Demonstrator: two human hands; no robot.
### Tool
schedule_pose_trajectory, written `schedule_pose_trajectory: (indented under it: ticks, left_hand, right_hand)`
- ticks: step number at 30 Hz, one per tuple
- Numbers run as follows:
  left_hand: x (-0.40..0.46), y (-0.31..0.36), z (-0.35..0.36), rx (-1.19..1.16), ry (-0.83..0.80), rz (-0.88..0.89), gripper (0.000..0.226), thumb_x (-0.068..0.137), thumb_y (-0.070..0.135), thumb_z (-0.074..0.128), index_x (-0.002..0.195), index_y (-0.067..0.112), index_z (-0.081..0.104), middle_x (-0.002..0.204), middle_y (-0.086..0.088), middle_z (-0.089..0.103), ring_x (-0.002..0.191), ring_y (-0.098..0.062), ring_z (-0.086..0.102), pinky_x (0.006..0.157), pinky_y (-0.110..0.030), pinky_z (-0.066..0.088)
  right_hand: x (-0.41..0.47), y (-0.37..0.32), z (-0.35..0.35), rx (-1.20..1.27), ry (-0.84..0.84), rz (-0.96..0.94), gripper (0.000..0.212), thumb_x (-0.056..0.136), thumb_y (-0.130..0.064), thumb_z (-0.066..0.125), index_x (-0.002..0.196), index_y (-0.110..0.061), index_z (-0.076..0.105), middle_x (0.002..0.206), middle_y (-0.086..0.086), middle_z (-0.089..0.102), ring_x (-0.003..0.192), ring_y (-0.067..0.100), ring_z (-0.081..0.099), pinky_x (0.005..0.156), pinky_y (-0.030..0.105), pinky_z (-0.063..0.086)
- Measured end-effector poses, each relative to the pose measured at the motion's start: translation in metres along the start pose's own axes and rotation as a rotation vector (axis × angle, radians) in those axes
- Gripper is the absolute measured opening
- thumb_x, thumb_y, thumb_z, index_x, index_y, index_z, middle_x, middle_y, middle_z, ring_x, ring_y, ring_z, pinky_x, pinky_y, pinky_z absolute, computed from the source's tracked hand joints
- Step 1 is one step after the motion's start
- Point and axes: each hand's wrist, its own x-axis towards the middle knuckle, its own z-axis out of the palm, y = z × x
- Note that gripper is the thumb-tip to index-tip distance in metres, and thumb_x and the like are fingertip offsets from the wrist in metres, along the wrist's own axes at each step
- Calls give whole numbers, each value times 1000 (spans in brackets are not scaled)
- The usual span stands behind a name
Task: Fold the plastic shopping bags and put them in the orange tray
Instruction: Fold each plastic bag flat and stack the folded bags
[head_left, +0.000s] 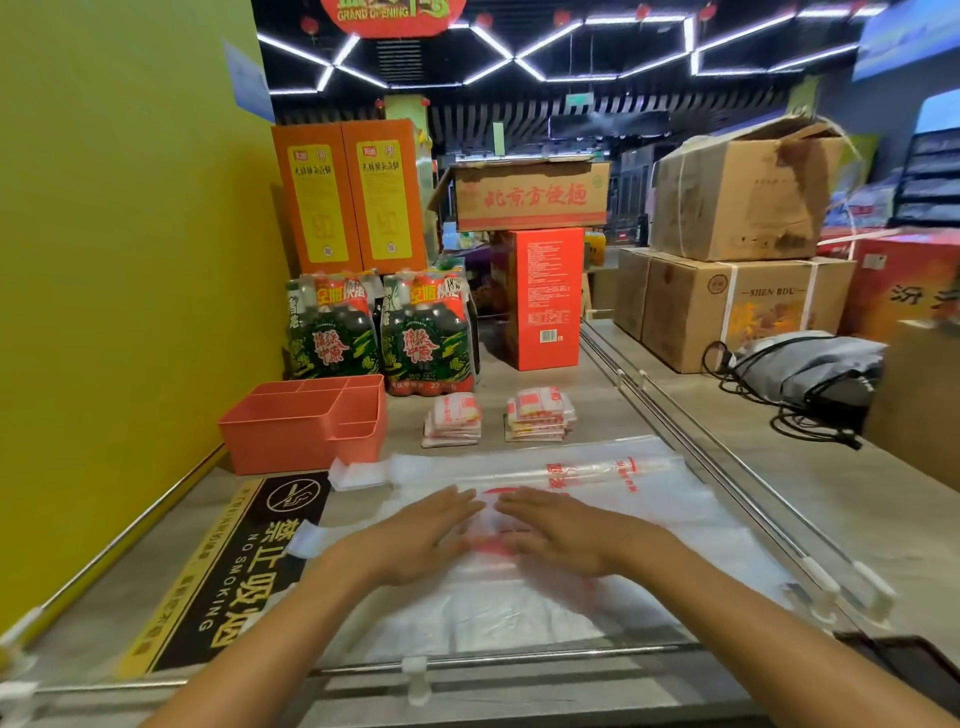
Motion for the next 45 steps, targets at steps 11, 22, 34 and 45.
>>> schedule_pose_trajectory:
  ticks: [11, 22, 34, 45]
  left_hand:
    - [15, -12, 19, -8, -168, -97, 55, 106, 55, 13, 159, 41, 3, 164, 21, -10, 153, -8, -13, 125, -38, -7]
    - [3, 5, 4, -24, -60, -23, 55, 106, 51, 33, 158, 33, 26, 166, 13, 11, 153, -7, 5, 121, -26, 3]
    - [-50, 33, -9, -69, -139, 108, 77, 85, 69, 64, 151, 46, 32, 155, 32, 27, 138, 11, 26, 111, -13, 19]
    - [-52, 19, -4, -96, 8, 150, 37, 103, 38, 48, 139, 44, 53, 142, 29, 51, 129, 9, 45, 111, -30, 40]
  right_hand:
    - [-7, 53, 17, -149, -172, 369, 91, 83, -88, 0, 159, -39, -8, 166, -2, -22, 151, 38, -21, 120, 61, -7]
    - [-70, 96, -21, -148, 68, 433, 116, 71, -94, -2, 146, -21, 46, 150, 3, 45, 142, 21, 35, 121, 44, 23]
    - [-80, 36, 9, 44, -72, -53, 73, 82, -78, 59, 147, -49, 40, 153, -37, 29, 138, -11, 31, 116, 21, 25]
    - [-77, 33, 3, -91, 101, -47, 36, 101, -52, 51, 133, -40, 61, 134, -26, 60, 118, -6, 55, 105, 20, 43]
